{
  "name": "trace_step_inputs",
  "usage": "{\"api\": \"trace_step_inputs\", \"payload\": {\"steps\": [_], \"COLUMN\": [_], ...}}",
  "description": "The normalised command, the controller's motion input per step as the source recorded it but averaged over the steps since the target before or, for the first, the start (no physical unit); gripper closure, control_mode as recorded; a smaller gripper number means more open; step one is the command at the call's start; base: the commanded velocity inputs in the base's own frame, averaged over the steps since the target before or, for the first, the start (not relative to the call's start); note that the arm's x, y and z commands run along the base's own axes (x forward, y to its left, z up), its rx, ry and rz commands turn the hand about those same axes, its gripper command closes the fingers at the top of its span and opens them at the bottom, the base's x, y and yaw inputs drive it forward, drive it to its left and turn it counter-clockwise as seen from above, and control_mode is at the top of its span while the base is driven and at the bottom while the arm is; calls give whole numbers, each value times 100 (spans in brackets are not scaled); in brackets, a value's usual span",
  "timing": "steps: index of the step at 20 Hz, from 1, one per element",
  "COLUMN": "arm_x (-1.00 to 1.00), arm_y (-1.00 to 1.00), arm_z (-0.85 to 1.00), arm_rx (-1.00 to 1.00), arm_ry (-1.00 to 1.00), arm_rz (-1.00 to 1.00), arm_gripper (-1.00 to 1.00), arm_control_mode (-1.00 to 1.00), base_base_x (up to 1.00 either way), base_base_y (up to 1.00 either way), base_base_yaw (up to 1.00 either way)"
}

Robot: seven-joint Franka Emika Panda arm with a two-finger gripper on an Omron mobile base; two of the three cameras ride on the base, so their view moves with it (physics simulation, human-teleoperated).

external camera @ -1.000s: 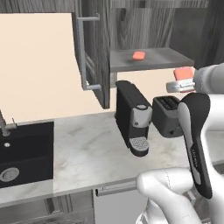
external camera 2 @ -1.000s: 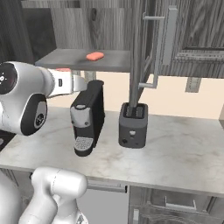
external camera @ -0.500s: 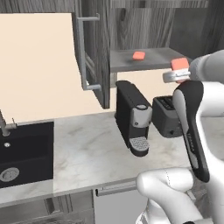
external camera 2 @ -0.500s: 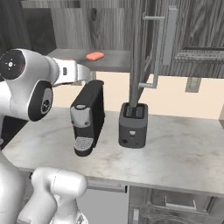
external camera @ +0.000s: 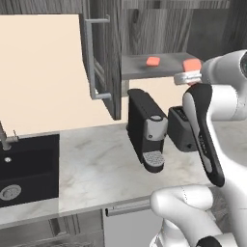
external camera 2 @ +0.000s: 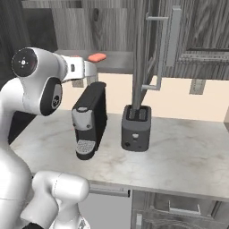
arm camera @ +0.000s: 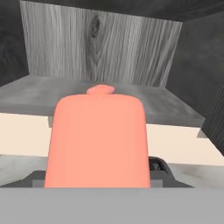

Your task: Pick up the bar soap and bar soap from the sink, and place them back in the cabinet, and close the cabinet doors.

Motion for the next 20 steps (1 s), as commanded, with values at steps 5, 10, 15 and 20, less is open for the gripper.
{"api": "trace_step_inputs", "payload": {"steps": [5,10,15,20], "arm_x": [45,48,35,32], "arm_y": [-2,0,-3,-7], "arm_z": [2,0,4,0], "arm_rx": [0,0,0,0], "arm_ry": [0,0,0,0], "arm_rz": [0,-2,-1,0], "arm_gripper": [100,100,100,100], "arm_control_mode": [-100,-100,-100,-100], "base_base_x": [0,0,0,0], "base_base_y": [0,0,0,0], "base_base_yaw": [0,0,0,0]}}
